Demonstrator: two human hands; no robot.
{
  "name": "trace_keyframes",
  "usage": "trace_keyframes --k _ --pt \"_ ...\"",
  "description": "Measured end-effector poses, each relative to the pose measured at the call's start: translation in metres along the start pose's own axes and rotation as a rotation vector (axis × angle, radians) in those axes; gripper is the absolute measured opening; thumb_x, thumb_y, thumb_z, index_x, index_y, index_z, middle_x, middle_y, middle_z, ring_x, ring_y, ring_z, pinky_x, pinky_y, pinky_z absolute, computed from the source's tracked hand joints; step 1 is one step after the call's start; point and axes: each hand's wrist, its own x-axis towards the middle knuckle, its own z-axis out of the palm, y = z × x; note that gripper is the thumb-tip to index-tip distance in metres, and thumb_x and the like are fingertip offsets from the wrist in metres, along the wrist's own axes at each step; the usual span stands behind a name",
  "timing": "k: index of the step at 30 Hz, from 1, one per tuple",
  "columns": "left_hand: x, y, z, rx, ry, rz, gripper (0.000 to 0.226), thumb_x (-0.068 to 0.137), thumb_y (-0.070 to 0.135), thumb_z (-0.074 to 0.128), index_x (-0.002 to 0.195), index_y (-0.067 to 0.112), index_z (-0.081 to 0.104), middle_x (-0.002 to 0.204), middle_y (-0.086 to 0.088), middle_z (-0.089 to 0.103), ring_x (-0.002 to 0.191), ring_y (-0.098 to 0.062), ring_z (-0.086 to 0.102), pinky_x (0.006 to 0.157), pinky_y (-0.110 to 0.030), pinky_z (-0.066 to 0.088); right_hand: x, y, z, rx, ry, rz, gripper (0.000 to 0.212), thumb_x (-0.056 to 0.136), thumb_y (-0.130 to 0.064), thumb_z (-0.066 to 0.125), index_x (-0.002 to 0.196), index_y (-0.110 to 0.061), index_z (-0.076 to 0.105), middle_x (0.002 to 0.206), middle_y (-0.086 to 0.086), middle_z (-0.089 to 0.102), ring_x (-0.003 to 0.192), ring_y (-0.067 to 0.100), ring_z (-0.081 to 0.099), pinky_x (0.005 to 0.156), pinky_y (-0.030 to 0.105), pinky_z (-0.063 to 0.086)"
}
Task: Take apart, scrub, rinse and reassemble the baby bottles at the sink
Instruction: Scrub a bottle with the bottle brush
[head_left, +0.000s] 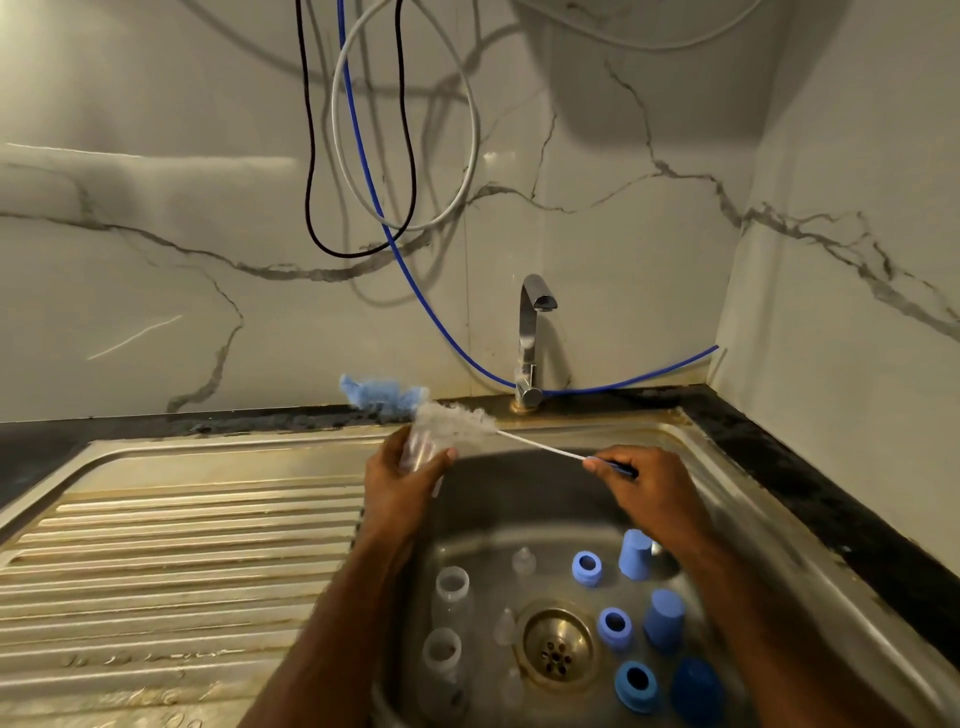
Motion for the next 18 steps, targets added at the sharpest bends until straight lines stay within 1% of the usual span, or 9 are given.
trace_keyframes --k 2,4,5,7,9,12,13,15,18 --pt "0.003 -0.001 -0.004 0.036 0.006 0.018 0.064 0.072 0.033 0.088 0.13 0.026 0.061 0.122 0.0 0.068 0.107 -0.021 0.067 0.084 -0.046 0.062 0.0 0.008 -0.007 -0.025 0.006 0.021 0.013 0.091 -0.037 0.07 0.093 -0.026 0.076 0.079 -0.01 0.073 0.077 0.001 0.066 0.078 0.035 0.059" --pt "-0.002 -0.002 0.003 0.163 -0.06 0.09 0.056 0.076 0.025 0.087 0.125 0.026 0.061 0.116 0.005 0.068 0.104 -0.015 0.067 0.083 -0.034 0.06 -0.002 0.006 -0.005 -0.033 0.056 0.001 0.018 0.091 -0.04 0.068 0.092 -0.025 0.077 0.077 -0.011 0.072 0.075 0.002 0.066 0.075 0.035 0.059" --pt "-0.004 -0.004 0.009 0.231 -0.079 0.134 0.057 0.076 0.024 0.088 0.126 0.025 0.061 0.115 0.006 0.069 0.103 -0.012 0.067 0.084 -0.031 0.059 -0.002 0.002 0.0 -0.034 0.078 -0.026 0.021 0.092 -0.042 0.066 0.091 -0.024 0.077 0.076 -0.011 0.071 0.073 0.004 0.066 0.073 0.035 0.058" --pt "-0.007 -0.005 0.018 0.296 -0.056 0.18 0.062 0.075 0.024 0.089 0.13 0.022 0.06 0.118 0.005 0.069 0.104 -0.01 0.065 0.091 -0.034 0.057 -0.003 -0.008 0.009 -0.035 0.096 -0.062 0.022 0.092 -0.042 0.067 0.091 -0.024 0.078 0.075 -0.01 0.071 0.072 0.006 0.066 0.07 0.034 0.057" --pt "-0.007 0.0 0.016 0.291 0.02 0.199 0.064 0.076 0.021 0.088 0.133 0.02 0.058 0.123 0.006 0.065 0.107 -0.012 0.062 0.094 -0.036 0.055 -0.002 -0.007 0.01 -0.023 0.084 -0.058 0.02 0.092 -0.042 0.068 0.091 -0.025 0.078 0.076 -0.011 0.072 0.073 0.006 0.067 0.071 0.035 0.057" --pt "-0.003 0.005 0.003 0.24 0.124 0.195 0.066 0.08 0.016 0.084 0.139 0.017 0.054 0.122 0.007 0.055 0.11 -0.014 0.054 0.087 -0.031 0.052 0.0 0.005 -0.001 0.001 0.01 0.007 0.015 0.09 -0.039 0.071 0.095 -0.027 0.078 0.081 -0.012 0.074 0.078 0.003 0.067 0.078 0.037 0.058" --pt "-0.002 0.004 0.002 0.249 0.118 0.191 0.066 0.081 0.016 0.084 0.139 0.016 0.053 0.122 0.007 0.054 0.11 -0.013 0.054 0.086 -0.029 0.05 -0.001 0.006 -0.001 0.0 -0.003 0.013 0.015 0.09 -0.038 0.071 0.097 -0.027 0.078 0.083 -0.011 0.074 0.08 0.002 0.067 0.08 0.036 0.058" --pt "-0.003 0.0 0.006 0.314 0.039 0.199 0.067 0.08 0.022 0.084 0.14 0.019 0.053 0.128 0.007 0.058 0.111 -0.013 0.057 0.089 -0.031 0.052 -0.004 0.0 0.006 -0.01 0.008 -0.007 0.016 0.092 -0.036 0.069 0.1 -0.024 0.077 0.085 -0.008 0.074 0.081 0.005 0.067 0.08 0.032 0.057" --pt "-0.007 -0.007 0.023 0.454 -0.041 0.24 0.075 0.078 0.031 0.086 0.144 0.021 0.05 0.138 0.001 0.059 0.125 -0.019 0.056 0.105 -0.045 0.049 -0.004 -0.013 0.02 -0.042 0.072 -0.048 0.02 0.094 -0.039 0.066 0.1 -0.023 0.077 0.084 -0.007 0.073 0.078 0.006 0.066 0.073 0.022 0.052"
